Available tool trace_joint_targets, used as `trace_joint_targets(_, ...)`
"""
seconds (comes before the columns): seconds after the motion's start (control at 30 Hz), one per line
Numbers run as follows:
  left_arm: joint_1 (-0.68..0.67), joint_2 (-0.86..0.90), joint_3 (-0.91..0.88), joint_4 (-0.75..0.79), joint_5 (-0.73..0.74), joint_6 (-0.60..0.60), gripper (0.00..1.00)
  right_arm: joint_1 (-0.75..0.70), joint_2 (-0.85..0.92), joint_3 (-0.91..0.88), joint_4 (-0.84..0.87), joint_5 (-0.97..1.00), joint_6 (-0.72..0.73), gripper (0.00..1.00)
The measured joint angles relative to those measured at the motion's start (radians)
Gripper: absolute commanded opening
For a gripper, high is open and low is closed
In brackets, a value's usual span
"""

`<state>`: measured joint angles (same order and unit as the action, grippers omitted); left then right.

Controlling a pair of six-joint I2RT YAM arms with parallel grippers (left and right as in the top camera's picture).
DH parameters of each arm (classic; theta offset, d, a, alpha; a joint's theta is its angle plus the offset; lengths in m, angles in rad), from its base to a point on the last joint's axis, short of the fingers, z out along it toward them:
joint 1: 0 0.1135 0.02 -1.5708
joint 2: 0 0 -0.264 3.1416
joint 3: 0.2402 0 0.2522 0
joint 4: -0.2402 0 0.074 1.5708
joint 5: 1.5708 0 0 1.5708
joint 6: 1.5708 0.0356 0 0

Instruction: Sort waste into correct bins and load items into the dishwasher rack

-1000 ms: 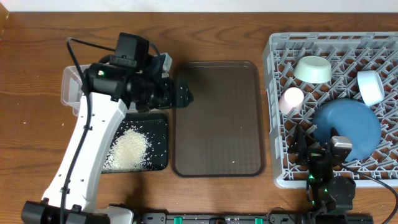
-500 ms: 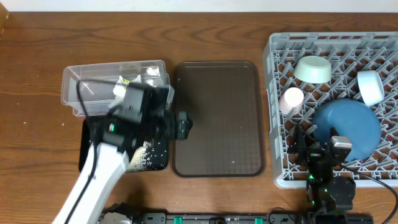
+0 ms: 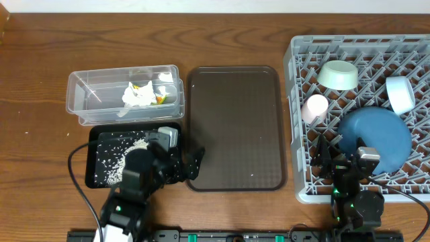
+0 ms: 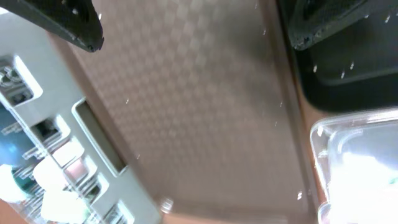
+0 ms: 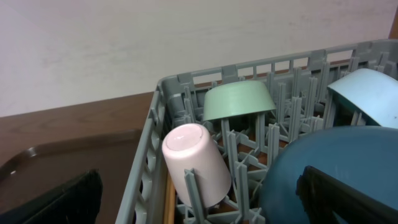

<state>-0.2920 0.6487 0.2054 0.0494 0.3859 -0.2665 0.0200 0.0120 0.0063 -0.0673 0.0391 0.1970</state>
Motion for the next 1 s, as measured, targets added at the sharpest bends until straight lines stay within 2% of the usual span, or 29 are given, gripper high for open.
trace_joint_targets(0.2, 0.0, -0.105, -0.119, 0.143, 0.0, -0.03, 0.98, 0.0, 0.0, 0.0, 0.0, -0.001, 0.0, 0.99)
trace_joint_targets(0.43, 0.0, -0.184, -0.182, 0.154, -0.001, -0.045, 0.98, 0.0, 0.0, 0.0, 0.0, -0.001, 0.0, 0.99)
trace_joint_targets(0.73, 0.012, -0.289, -0.198, 0.109, -0.056, -0.048, 0.98, 0.0, 0.0, 0.0, 0.0, -0.002, 0.0, 0.99)
trace_joint_targets(1.0, 0.129, -0.414, -0.198, -0.009, -0.155, -0.048, 0.98, 0.0, 0.0, 0.0, 0.0, -0.002, 0.0, 0.99)
